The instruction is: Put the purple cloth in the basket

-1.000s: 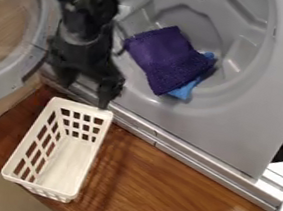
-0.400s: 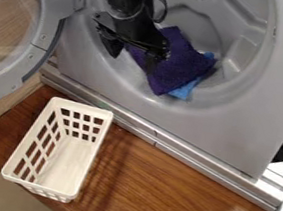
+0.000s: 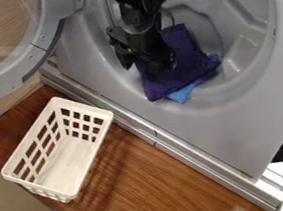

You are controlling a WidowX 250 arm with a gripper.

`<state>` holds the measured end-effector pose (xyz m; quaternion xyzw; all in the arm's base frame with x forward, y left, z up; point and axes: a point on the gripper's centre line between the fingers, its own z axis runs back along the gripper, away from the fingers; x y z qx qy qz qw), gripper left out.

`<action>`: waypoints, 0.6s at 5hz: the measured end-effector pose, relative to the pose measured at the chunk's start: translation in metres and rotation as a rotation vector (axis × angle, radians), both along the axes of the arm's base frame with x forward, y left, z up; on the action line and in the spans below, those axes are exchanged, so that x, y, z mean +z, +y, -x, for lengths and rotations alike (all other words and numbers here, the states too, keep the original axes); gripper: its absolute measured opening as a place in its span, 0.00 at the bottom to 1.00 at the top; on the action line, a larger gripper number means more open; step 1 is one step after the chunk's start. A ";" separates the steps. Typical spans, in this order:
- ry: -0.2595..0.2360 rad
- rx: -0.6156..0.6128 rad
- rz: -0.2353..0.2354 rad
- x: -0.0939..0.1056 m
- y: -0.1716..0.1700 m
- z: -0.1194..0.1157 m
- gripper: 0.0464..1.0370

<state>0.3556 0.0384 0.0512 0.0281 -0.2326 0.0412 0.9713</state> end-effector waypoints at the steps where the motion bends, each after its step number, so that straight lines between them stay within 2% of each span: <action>1: 0.015 0.024 -0.024 -0.002 0.004 0.004 0.35; 2: 0.032 0.035 -0.033 -0.007 0.004 0.011 0.13; 3: 0.021 0.037 -0.031 -0.002 0.001 0.013 0.03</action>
